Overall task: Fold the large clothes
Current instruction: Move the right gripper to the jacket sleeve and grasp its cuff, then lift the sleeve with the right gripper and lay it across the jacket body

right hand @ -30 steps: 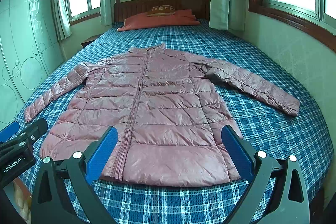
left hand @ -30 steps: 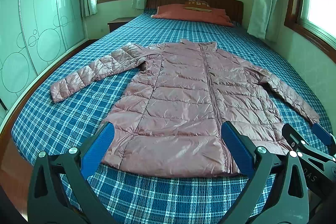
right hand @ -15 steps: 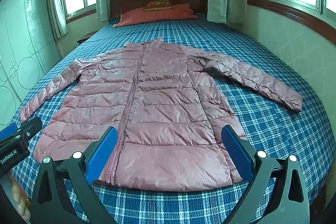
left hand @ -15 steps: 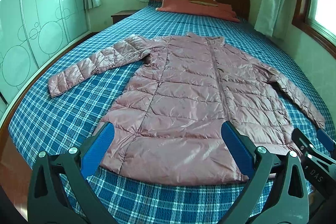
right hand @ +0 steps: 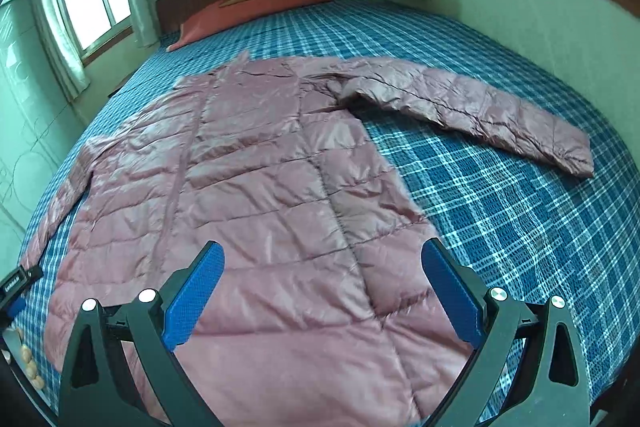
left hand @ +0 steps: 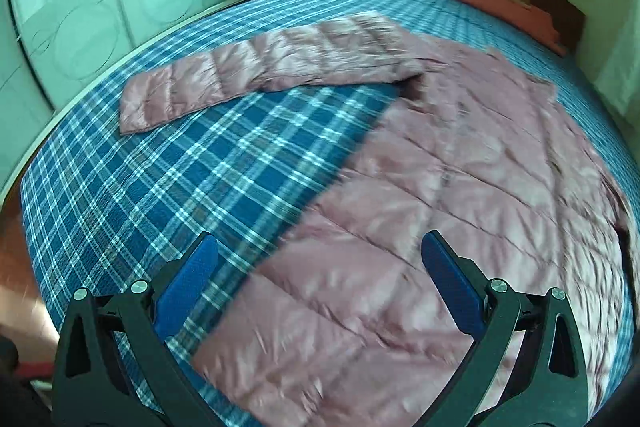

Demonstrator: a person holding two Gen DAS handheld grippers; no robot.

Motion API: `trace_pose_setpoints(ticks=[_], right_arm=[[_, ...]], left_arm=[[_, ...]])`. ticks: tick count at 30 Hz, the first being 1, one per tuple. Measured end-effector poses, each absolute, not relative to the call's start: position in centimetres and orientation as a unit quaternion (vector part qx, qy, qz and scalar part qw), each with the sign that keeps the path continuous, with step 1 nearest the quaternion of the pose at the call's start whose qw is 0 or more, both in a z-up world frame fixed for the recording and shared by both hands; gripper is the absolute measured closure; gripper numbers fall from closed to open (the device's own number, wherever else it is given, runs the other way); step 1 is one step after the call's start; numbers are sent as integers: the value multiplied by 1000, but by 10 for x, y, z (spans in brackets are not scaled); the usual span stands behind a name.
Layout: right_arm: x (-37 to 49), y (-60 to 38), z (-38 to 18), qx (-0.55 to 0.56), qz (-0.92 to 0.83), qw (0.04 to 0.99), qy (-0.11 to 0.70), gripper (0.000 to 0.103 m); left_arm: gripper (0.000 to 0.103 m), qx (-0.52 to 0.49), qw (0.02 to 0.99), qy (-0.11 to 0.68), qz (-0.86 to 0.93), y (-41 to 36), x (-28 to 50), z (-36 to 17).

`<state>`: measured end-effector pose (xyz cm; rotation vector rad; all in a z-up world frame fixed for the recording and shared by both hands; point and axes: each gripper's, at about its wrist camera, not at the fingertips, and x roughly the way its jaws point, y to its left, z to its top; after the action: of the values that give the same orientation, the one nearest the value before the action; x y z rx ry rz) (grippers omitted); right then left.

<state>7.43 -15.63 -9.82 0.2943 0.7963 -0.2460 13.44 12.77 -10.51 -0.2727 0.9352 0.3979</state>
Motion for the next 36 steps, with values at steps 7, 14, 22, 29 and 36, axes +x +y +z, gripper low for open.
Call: trace_pose_setpoints(ticks=[7,14,22,29,36], right_arm=[[90,-231,-110,207,-173,893,361,16],[76,-330,-132,332,-217,863,312,42],[43,-419,-166,467,-253,814,236,41],[32,-452,-173,492,-270,810,171,40],[31,-473,-173,500,-298,802,137,45]], left_arm=[[2,-152,837,460,252,171,159,-131],[2,-151,817,469,300,195,166,-151],[2,-150,807,469,325,207,170,-168],[2,-143,816,455,326,195,158,-167],[2,-139,817,454,328,201,164,-168]])
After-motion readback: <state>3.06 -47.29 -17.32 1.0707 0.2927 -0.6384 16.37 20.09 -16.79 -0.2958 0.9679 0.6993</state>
